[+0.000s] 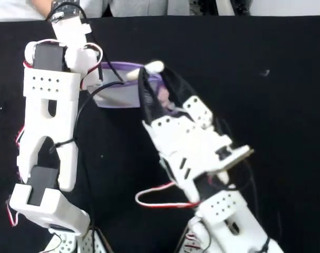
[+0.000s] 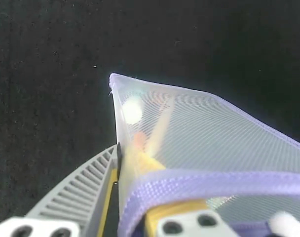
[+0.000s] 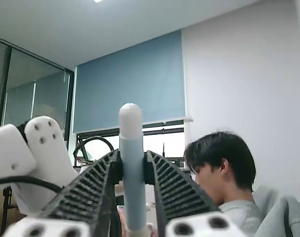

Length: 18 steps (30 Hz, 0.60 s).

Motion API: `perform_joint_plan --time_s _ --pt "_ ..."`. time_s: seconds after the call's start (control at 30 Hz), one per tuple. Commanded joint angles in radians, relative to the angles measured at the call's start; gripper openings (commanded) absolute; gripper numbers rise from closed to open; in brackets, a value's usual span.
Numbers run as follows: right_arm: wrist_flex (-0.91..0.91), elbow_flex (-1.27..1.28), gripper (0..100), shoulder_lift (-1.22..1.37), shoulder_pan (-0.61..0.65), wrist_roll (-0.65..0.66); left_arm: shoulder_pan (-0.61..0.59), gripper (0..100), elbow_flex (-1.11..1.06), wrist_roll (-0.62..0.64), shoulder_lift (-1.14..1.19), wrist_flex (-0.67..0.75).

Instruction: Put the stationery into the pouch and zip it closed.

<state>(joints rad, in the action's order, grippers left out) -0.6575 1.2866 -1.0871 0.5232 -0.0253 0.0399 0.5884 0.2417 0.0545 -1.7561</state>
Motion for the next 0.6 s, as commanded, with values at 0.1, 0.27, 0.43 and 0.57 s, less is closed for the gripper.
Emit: perform_joint_plan --time_s 0.1,0.27,0.43,0.57 --pt "-0.043 -0.005 1.1 0.11 -0.035 -0.012 0.016 3 0.004 0.008 -0.043 -0.002" --pt "-0.043 -0.021 9.3 0.232 -0.035 0.002 0.015 3 0.004 0.009 -0.043 -0.002" --pt "0.069 -0.087 28.6 0.251 -0.031 0.114 0.007 3 0.004 0.009 -0.038 -0.002" --pt "0.247 -0.145 28.9 0.182 -0.032 0.141 0.005 3 0.004 0.006 -0.032 -0.002"
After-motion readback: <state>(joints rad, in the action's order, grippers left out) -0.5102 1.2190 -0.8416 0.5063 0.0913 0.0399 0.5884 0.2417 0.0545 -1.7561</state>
